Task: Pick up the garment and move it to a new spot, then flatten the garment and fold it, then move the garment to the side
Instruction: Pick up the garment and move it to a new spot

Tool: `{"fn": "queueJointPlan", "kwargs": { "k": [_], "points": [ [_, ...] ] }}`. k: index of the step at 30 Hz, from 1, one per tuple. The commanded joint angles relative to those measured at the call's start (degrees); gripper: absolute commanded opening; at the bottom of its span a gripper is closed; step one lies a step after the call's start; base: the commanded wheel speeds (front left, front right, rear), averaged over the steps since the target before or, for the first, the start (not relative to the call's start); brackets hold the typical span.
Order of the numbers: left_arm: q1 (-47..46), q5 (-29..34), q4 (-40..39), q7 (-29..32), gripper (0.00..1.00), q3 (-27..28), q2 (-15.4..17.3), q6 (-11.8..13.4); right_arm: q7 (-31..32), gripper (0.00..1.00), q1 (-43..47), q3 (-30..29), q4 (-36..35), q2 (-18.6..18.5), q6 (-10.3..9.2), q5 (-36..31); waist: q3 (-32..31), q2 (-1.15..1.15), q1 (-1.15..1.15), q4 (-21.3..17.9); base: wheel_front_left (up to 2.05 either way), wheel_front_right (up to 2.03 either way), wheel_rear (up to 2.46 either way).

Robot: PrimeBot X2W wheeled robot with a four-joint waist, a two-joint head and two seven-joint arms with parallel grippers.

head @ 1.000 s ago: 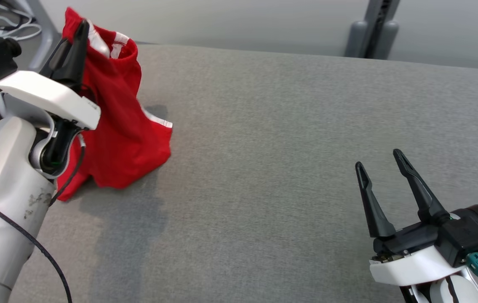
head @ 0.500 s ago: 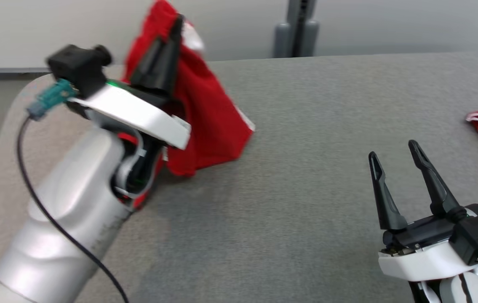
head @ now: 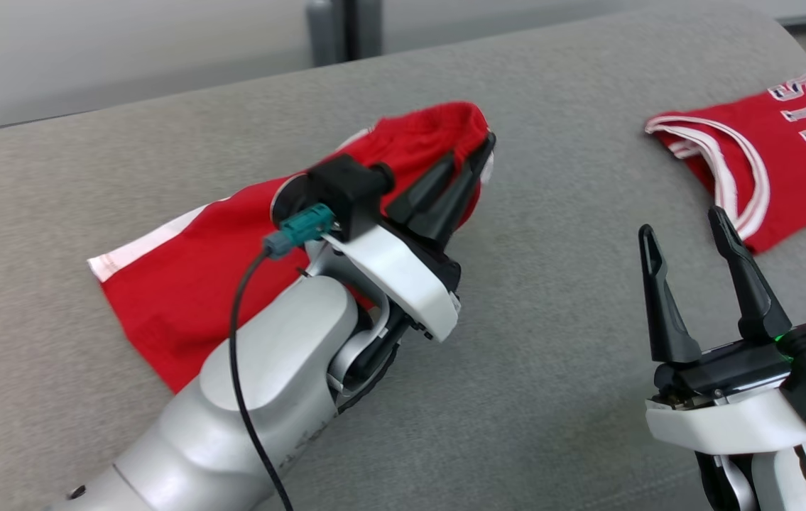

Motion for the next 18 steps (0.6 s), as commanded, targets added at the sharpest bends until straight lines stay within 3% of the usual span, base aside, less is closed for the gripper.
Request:
{"fn": "queueJointPlan", "kwargs": {
  "k": [1,6,7,8,18],
  "points": [
    [-1.1,1.4,1.6,-0.6,0.0,-0.9,-0.4,-0.9,-0.1,1.0,-0.8,-0.2,-0.3,-0.1,-0.02,0.8,2.5,0.0,0.0,-3.5,0.0,0.0,0.0],
    [-2.2,3.8,7.5,-1.2,0.0,-4.9,-2.3,-3.0,-0.1,1.0,-1.0,-0.4,-0.1,-0.1,-0.02,2.5,4.3,0.0,0.0,-6.4,0.0,0.0,0.0],
    [-2.3,3.7,8.7,-1.2,0.44,-5.7,-2.5,-3.5,-0.1,1.0,-1.0,-0.5,0.0,-0.1,-0.02,2.8,4.5,0.0,0.0,-6.7,0.0,0.0,0.0],
    [-2.2,3.3,9.8,-0.9,1.0,-6.6,-2.6,-3.9,-0.1,1.0,-1.1,-0.4,0.1,-0.1,-0.02,3.1,4.7,0.0,0.0,-7.0,0.0,0.0,0.0],
    [-3.1,1.7,14.4,-1.5,1.0,-7.4,-3.1,-5.0,0.0,1.0,-1.2,-2.2,0.2,-0.1,-0.02,2.9,4.7,0.0,0.0,-4.8,0.0,0.0,0.0]
  ]
}}
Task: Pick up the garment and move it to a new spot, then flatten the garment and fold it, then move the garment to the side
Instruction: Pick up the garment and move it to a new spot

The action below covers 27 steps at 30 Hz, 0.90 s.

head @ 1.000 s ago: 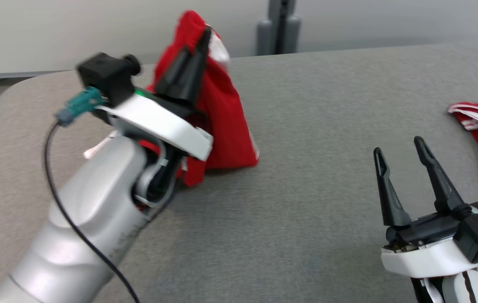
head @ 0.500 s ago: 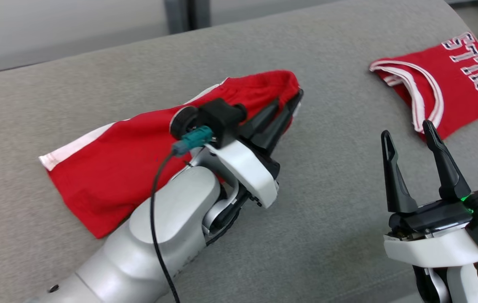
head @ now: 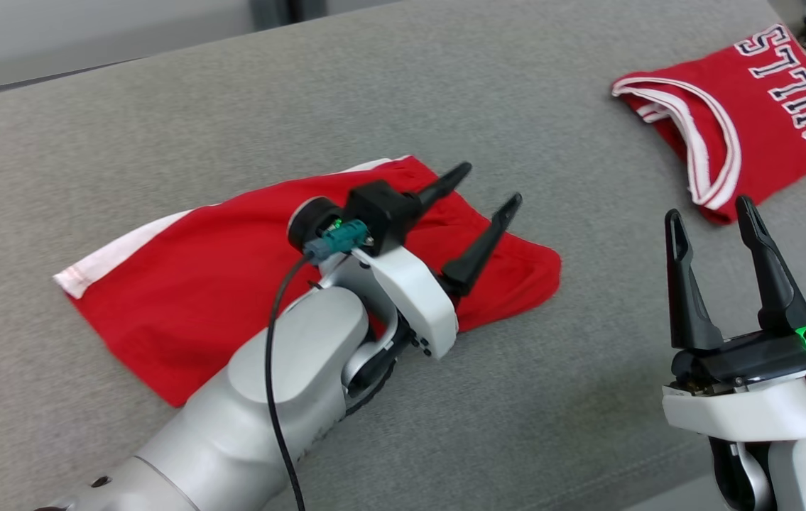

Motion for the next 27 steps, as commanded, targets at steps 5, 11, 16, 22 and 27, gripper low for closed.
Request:
{"fn": "queueJointPlan", "kwargs": {
  "k": [5,11,16,22,27],
  "points": [
    [-0.7,1.0,-1.4,-0.5,1.0,5.6,1.0,1.7,0.0,1.0,-0.2,-0.9,-0.3,-0.2,-0.02,-1.7,-2.1,0.0,0.0,5.2,0.0,0.0,0.0],
    [5.4,6.4,-9.3,-0.5,1.0,17.0,6.2,4.6,0.0,1.0,0.2,-1.2,-0.4,-0.2,-0.02,-3.3,-5.3,0.0,0.0,10.4,0.0,0.0,0.0],
    [16.0,12.5,-17.7,-0.5,1.0,26.2,12.3,6.9,0.0,1.0,1.1,-1.3,-0.6,-0.2,-0.02,-4.2,-7.6,0.0,0.0,14.7,0.0,0.0,0.0],
    [29.4,15.1,-24.9,-0.5,1.0,34.8,13.2,9.3,0.0,1.0,2.6,-1.5,-0.6,-0.2,-0.02,-4.1,-9.7,0.0,0.0,17.1,0.0,0.0,0.0],
    [38.8,18.1,-28.6,-0.5,1.0,41.0,10.2,9.4,0.0,1.0,3.7,-0.9,0.1,-0.2,-0.02,-4.2,-11.3,0.0,0.0,17.7,0.0,0.0,0.0]
  ]
}}
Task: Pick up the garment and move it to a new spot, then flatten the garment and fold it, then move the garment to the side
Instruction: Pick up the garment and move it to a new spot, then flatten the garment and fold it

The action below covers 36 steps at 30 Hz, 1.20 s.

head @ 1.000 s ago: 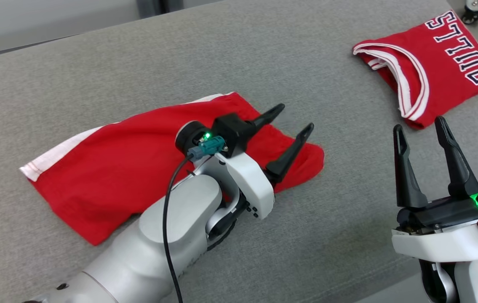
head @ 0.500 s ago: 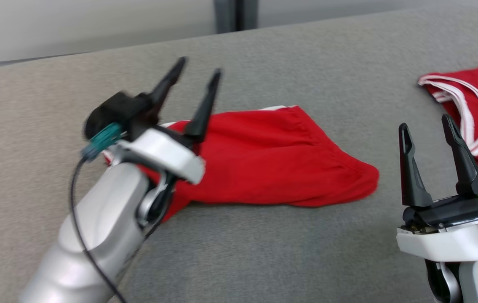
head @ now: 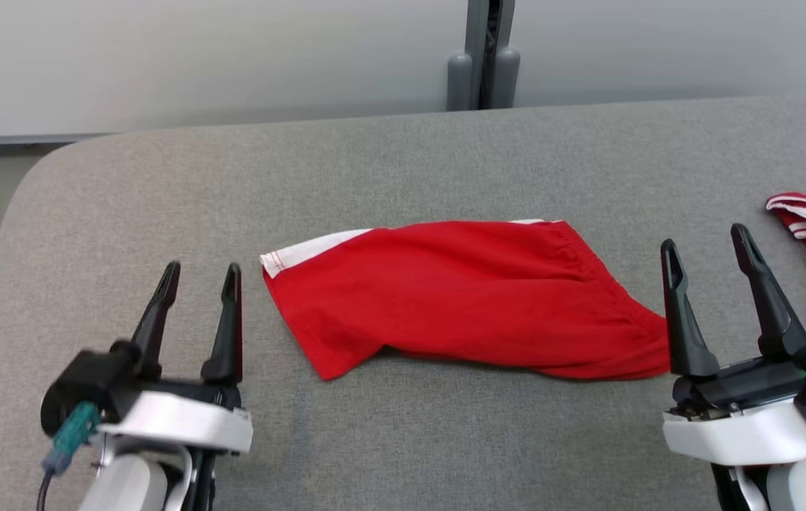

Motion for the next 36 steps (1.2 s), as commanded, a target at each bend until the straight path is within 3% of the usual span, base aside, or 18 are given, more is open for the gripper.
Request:
{"fn": "queueJointPlan", "kwargs": {
  "k": [1,8,13,23,27,36],
  "points": [
    [1.5,0.9,-0.8,-0.2,1.0,1.3,-1.0,-0.6,0.0,1.0,0.5,0.2,0.4,-0.3,-0.02,0.3,-0.7,0.0,0.0,0.2,0.0,0.0,0.0],
    [7.9,5.4,-0.9,-0.2,1.0,6.0,-6.2,-3.6,0.0,1.0,1.4,1.7,1.5,-0.3,-0.02,1.2,-2.1,0.0,0.0,-0.2,0.0,0.0,0.0],
    [8.1,7.4,-0.4,-0.2,1.0,8.9,-8.1,-5.9,0.0,1.0,1.2,1.8,1.5,-0.3,-0.02,1.3,-1.8,0.0,0.0,-0.6,0.0,0.0,0.0],
    [5.7,9.1,2.2,-0.2,1.0,11.5,-9.5,-8.9,0.0,1.0,0.3,1.9,0.7,-0.3,-0.02,1.8,0.5,0.0,0.0,-1.6,0.0,0.0,0.0],
    [2.5,9.6,7.3,0.1,1.0,10.6,-9.5,-8.8,0.0,1.0,-0.6,2.5,0.3,-0.3,-0.02,1.7,3.4,0.0,0.0,-2.3,0.0,0.0,0.0],
    [-10.4,2.9,16.0,8.2,1.0,13.5,-8.5,-8.6,0.0,1.0,-3.2,3.5,-0.3,-0.3,-0.02,3.1,10.5,0.0,0.0,-4.6,0.0,0.0,0.0]
  ]
}}
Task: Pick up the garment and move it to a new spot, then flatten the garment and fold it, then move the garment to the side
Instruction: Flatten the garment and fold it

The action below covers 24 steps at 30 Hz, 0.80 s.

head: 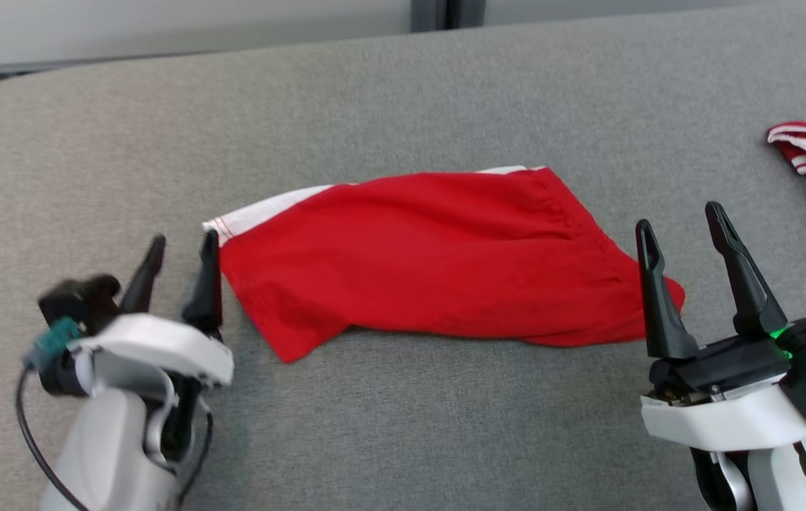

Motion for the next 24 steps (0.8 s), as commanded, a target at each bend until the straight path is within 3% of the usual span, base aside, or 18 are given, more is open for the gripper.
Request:
{"fn": "queueJointPlan", "kwargs": {
  "k": [1,10,24],
  "points": [
    [-2.7,-1.2,0.9,1.3,1.0,0.8,0.3,0.3,0.0,1.0,-0.9,0.1,-0.3,-0.3,-0.02,0.2,2.3,0.0,0.0,-1.4,0.0,0.0,0.0],
    [-9.0,-3.5,6.8,8.7,1.0,1.8,1.6,2.1,0.0,1.0,-2.3,0.1,-0.7,-0.3,-0.02,1.4,5.6,0.0,0.0,-3.6,0.0,0.0,0.0],
    [-10.2,-3.8,7.8,7.4,1.0,0.8,1.5,1.7,0.0,1.0,-2.5,-0.5,-0.1,-0.3,-0.02,0.7,6.1,0.0,0.0,-3.1,0.0,0.0,0.0]
  ]
}}
